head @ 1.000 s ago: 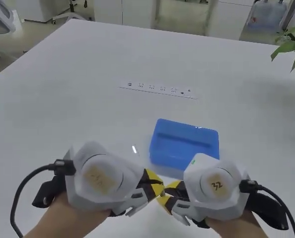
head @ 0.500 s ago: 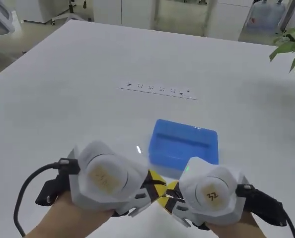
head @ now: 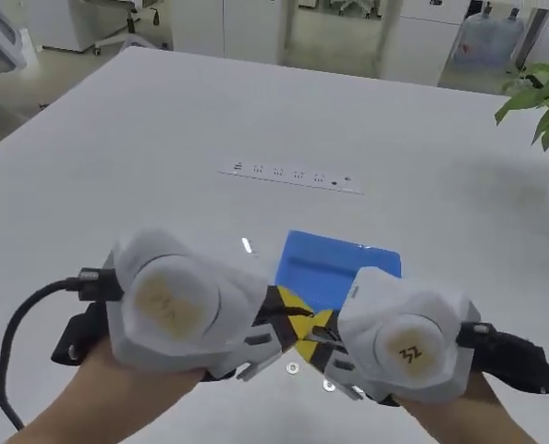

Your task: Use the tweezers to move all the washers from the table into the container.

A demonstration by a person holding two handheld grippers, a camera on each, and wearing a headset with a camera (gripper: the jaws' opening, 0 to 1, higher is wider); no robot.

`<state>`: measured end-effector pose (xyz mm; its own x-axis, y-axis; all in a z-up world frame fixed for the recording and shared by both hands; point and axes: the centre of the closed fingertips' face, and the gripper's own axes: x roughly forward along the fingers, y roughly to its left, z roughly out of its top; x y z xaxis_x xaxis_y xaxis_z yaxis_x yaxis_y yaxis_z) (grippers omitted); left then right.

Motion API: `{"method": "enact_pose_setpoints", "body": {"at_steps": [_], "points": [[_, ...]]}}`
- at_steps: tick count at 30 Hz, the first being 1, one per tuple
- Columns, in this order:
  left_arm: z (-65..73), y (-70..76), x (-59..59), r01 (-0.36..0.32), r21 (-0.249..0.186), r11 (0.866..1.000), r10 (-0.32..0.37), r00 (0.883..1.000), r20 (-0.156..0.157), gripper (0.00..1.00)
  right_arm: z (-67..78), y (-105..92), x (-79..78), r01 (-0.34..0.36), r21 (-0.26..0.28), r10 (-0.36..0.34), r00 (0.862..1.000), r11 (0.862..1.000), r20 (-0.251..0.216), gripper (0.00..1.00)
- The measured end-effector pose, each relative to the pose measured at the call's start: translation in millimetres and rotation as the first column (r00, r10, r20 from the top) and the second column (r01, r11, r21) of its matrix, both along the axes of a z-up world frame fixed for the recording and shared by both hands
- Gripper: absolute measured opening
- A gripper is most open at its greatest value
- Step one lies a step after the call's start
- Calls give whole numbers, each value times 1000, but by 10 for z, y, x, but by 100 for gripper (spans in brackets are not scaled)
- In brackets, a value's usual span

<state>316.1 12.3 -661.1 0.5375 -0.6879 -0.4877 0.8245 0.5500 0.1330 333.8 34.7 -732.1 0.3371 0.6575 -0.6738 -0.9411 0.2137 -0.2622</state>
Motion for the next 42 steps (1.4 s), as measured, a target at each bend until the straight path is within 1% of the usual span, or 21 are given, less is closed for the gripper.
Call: {"method": "enact_pose_setpoints", "body": {"at_steps": [6,9,11,13,15,17,19,20,21,23,24,25,29,31,33,37,39,40,41,42], "points": [[128,8,208,0,15,1000,-1,999,52,0,139,22,244,9,5,-9,998,1000,59,4],[177,21,320,-4,24,1000,2,997,79,0,212,25,407,28,7,-29,992,1000,121,5],[193,31,400,-11,21,1000,9,996,86,0,220,45,477,33,15,-34,993,999,117,5],[184,50,488,-26,22,999,23,995,97,0,215,63,570,41,19,-43,991,999,125,4],[157,69,572,-41,21,999,39,994,99,0,190,87,654,48,19,-50,990,999,129,4],[120,93,661,-67,8,998,66,993,98,0,154,112,733,55,19,-57,990,998,130,4],[70,108,740,-83,6,997,82,992,95,0,99,132,805,65,23,-67,991,998,115,4],[48,113,772,-88,6,996,87,992,91,0,75,138,830,68,24,-70,992,997,108,4],[11,118,815,-94,9,996,93,992,85,0,34,149,861,71,26,-73,993,997,91,4],[-51,123,878,-99,10,995,98,992,75,0,-18,150,901,75,17,-76,993,997,89,4],[-62,123,890,-101,9,995,100,992,73,0,-59,147,925,73,7,-74,993,997,89,4],[-103,122,923,-103,8,995,102,993,62,0,-87,145,943,74,2,-74,994,997,81,4],[-224,109,1015,-103,19,994,102,994,37,0,-213,128,1010,89,-10,-88,995,996,43,4],[-268,108,1043,-104,20,994,104,994,24,0,-268,119,1038,97,-11,-97,995,995,26,4],[-285,108,1050,-106,19,994,106,994,18,0,-282,109,1034,104,-13,-104,994,995,18,4],[-255,121,998,-111,7,994,111,994,15,0,-252,104,981,101,-3,-101,995,995,9,4],[-223,136,945,-116,-7,993,116,993,16,0,-219,91,933,103,3,-103,995,995,10,4],[-194,142,918,-119,-14,993,119,993,17,0,-166,96,893,99,13,-100,995,995,18,4],[-132,146,871,-122,-26,992,122,992,27,0,-146,98,883,99,18,-99,995,995,21,4],[-83,151,838,-123,-35,992,124,992,37,0,-69,109,847,100,39,-101,994,994,34,4]]}}
